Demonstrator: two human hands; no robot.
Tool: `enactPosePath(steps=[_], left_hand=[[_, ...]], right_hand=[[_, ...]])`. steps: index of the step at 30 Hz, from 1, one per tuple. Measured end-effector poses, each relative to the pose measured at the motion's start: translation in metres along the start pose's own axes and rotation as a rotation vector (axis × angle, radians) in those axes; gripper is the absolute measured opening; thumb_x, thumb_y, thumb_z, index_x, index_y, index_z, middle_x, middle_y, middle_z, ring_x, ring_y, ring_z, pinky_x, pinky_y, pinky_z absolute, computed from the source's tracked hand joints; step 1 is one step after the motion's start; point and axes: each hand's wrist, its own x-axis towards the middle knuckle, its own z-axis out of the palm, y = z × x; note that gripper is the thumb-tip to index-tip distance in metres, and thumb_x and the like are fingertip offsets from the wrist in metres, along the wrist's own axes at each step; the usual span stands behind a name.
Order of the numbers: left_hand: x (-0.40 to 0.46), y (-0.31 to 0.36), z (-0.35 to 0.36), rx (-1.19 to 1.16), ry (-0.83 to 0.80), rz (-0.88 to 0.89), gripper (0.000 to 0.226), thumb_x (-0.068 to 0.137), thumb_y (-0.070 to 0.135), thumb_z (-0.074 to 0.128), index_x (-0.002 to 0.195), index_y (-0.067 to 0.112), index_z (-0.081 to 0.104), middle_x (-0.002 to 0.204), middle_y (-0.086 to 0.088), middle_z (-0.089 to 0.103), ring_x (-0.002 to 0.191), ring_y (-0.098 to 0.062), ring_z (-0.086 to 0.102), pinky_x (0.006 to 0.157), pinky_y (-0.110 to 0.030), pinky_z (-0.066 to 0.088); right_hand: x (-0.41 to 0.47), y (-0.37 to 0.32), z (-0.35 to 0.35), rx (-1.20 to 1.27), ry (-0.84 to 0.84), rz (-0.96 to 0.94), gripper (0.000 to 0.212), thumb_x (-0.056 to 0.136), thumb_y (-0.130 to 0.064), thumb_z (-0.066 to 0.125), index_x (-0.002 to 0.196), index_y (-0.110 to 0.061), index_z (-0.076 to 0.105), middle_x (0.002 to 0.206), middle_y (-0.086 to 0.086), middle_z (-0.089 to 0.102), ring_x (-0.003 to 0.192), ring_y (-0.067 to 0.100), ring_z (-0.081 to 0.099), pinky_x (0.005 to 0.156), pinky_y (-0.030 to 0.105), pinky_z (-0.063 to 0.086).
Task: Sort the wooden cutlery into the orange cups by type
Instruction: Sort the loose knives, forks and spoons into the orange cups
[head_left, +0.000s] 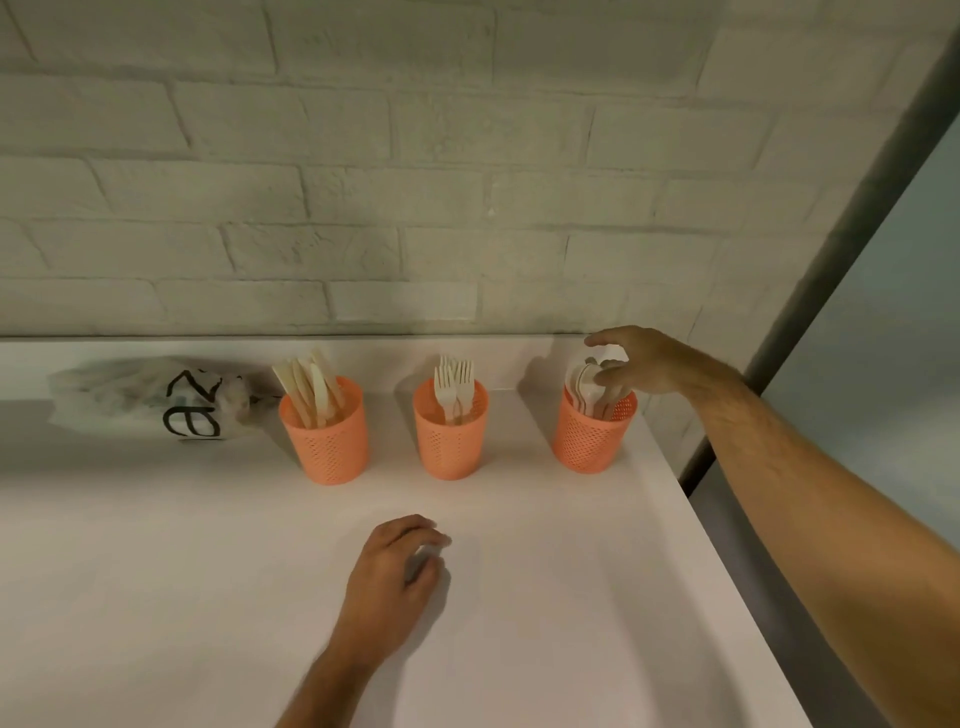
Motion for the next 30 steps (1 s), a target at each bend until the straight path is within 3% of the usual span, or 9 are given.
enactPosePath(steps=[3, 7, 10, 13, 17, 22, 24, 27, 30], left_hand=[[0.001, 0.002, -0.015, -0.229, 0.103, -0.155, 0.034, 0.086, -0.004, 0.062, 0.091, 0.029, 0.072, 0.098, 0.021, 0.070, 0.098, -0.002, 0.064, 0.085, -0.009, 0.046], [0.009, -0.007, -0.052, -0.325, 0.298, -0.330, 0.032, 0.087, -0.007, 0.058, 0.087, 0.022, 0.072, 0.092, 0.021, 0.069, 0.086, 0.001, 0.063, 0.073, -0.004, 0.043], [0.019, -0.023, -0.095, -0.361, 0.415, -0.428, 0.031, 0.086, -0.005, 0.057, 0.085, 0.023, 0.071, 0.087, 0.011, 0.072, 0.081, 0.000, 0.064, 0.075, -0.015, 0.046], [0.029, -0.048, -0.142, -0.409, 0.511, -0.521, 0.029, 0.087, 0.000, 0.057, 0.085, 0.026, 0.071, 0.094, 0.004, 0.071, 0.091, -0.014, 0.064, 0.084, -0.028, 0.046], [0.045, -0.085, -0.198, -0.460, 0.588, -0.632, 0.023, 0.088, 0.003, 0.059, 0.098, 0.021, 0.069, 0.095, 0.002, 0.067, 0.100, -0.021, 0.062, 0.085, -0.027, 0.041], [0.055, -0.140, -0.248, -0.482, 0.597, -0.720, 0.036, 0.090, 0.011, 0.061, 0.125, 0.019, 0.058, 0.127, -0.008, 0.056, 0.111, -0.023, 0.053, 0.091, -0.029, 0.037], [0.058, -0.164, -0.268, -0.508, 0.572, -0.756, 0.045, 0.091, 0.016, 0.062, 0.134, 0.022, 0.051, 0.136, -0.009, 0.049, 0.115, -0.023, 0.050, 0.092, -0.031, 0.035], [0.071, -0.196, -0.294, -0.555, 0.531, -0.797, 0.059, 0.093, 0.026, 0.061, 0.146, 0.030, 0.037, 0.152, -0.008, 0.036, 0.132, -0.026, 0.042, 0.099, -0.036, 0.033], [0.092, -0.222, -0.311, -0.565, 0.477, -0.832, 0.069, 0.094, 0.036, 0.059, 0.152, 0.037, 0.022, 0.158, -0.003, 0.029, 0.138, -0.031, 0.037, 0.109, -0.045, 0.030]], right_hand=[[-0.007, -0.011, -0.006, 0.016, 0.131, -0.047, 0.056, 0.092, -0.022, 0.070, 0.144, -0.027, 0.048, 0.153, 0.003, 0.044, 0.131, 0.024, 0.049, 0.096, 0.027, 0.039], [-0.017, -0.063, 0.003, 0.196, 0.333, -0.207, 0.035, 0.095, -0.012, 0.061, 0.127, -0.024, 0.063, 0.128, -0.003, 0.061, 0.096, 0.013, 0.061, 0.059, 0.005, 0.043], [-0.027, -0.129, 0.030, 0.358, 0.375, -0.324, 0.027, 0.091, -0.007, 0.060, 0.111, -0.021, 0.071, 0.105, -0.004, 0.070, 0.076, 0.007, 0.065, 0.062, 0.005, 0.046], [-0.036, -0.202, 0.071, 0.604, 0.262, -0.399, 0.019, 0.092, -0.005, 0.062, 0.101, -0.018, 0.072, 0.089, -0.005, 0.068, 0.063, 0.014, 0.067, 0.060, 0.019, 0.053], [-0.042, -0.291, 0.145, 0.966, -0.055, -0.280, 0.019, 0.093, 0.003, 0.058, 0.100, -0.013, 0.067, 0.088, 0.003, 0.065, 0.058, 0.021, 0.064, 0.053, 0.025, 0.054], [-0.015, -0.353, 0.239, 1.190, -0.348, 0.109, 0.039, 0.097, -0.016, 0.062, 0.132, -0.013, 0.047, 0.131, 0.008, 0.054, 0.071, 0.021, 0.067, 0.050, 0.025, 0.054], [-0.001, -0.364, 0.257, 1.303, -0.324, 0.232, 0.043, 0.097, -0.020, 0.062, 0.136, -0.011, 0.045, 0.132, 0.009, 0.050, 0.088, 0.025, 0.065, 0.054, 0.030, 0.058], [0.022, -0.372, 0.268, 1.382, -0.234, 0.315, 0.027, 0.100, -0.020, 0.056, 0.126, -0.012, 0.051, 0.107, 0.009, 0.055, 0.083, 0.024, 0.058, 0.085, 0.047, 0.058], [0.038, -0.382, 0.274, 1.408, -0.243, 0.303, 0.024, 0.097, -0.018, 0.054, 0.119, -0.011, 0.061, 0.116, 0.019, 0.067, 0.092, 0.027, 0.065, 0.091, 0.047, 0.055]])
